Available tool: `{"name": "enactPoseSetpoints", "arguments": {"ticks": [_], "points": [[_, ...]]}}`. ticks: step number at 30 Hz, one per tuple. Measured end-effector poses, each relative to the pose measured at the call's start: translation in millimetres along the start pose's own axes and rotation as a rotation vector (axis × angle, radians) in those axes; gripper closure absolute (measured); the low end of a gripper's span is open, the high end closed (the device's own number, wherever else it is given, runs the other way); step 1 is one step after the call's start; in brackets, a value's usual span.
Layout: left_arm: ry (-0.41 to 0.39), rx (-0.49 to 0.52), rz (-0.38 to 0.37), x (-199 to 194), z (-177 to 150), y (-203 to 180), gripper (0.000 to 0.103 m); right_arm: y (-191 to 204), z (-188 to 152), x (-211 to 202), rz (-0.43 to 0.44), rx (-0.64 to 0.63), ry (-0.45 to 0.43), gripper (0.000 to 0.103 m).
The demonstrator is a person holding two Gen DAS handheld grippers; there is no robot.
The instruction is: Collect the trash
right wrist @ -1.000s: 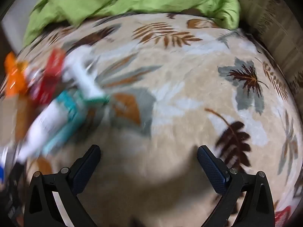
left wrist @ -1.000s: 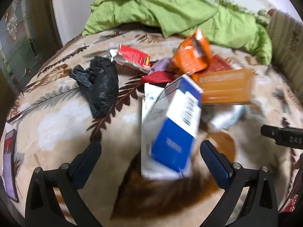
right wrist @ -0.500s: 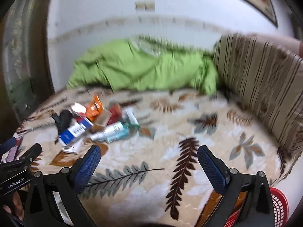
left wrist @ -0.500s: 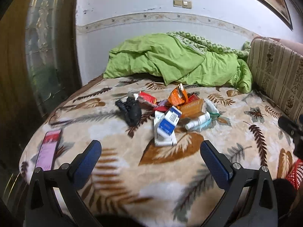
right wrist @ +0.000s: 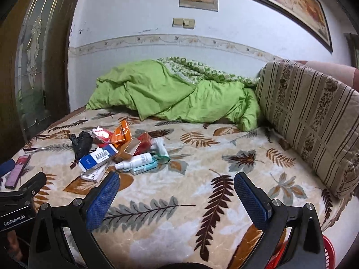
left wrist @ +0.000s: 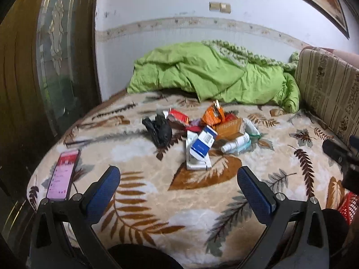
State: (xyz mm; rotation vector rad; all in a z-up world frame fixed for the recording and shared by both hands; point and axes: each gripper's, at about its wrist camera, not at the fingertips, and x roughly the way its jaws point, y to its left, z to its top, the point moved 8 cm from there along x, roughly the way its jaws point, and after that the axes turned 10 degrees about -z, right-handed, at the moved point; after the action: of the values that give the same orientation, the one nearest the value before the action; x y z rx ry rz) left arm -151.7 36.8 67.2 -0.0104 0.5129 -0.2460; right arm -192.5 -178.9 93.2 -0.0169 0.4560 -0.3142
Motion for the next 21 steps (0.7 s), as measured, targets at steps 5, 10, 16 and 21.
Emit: {"name": "enactPoseSetpoints", "arguments": {"ticks": [5, 10, 16, 21], "points": [[0.021, 0.012, -0.012, -11, 5, -8, 0.0, 12, -2, -3, 0.055, 0.013, 0.118, 0.001], [0.034, 0.035, -0.024, -22, 3, -14, 0.0, 14, 8, -17, 0.056, -0.004, 0.127, 0.001], [0.038, 0.026, 0.001, -20, 5, -9, 0.0, 16, 7, -19, 0.047, -0.028, 0.139, 0.001], [0.053, 0.023, 0.011, -18, 3, -7, 0.0, 11, 2, -13, 0.042, -0.02, 0.169, 0.001]]}}
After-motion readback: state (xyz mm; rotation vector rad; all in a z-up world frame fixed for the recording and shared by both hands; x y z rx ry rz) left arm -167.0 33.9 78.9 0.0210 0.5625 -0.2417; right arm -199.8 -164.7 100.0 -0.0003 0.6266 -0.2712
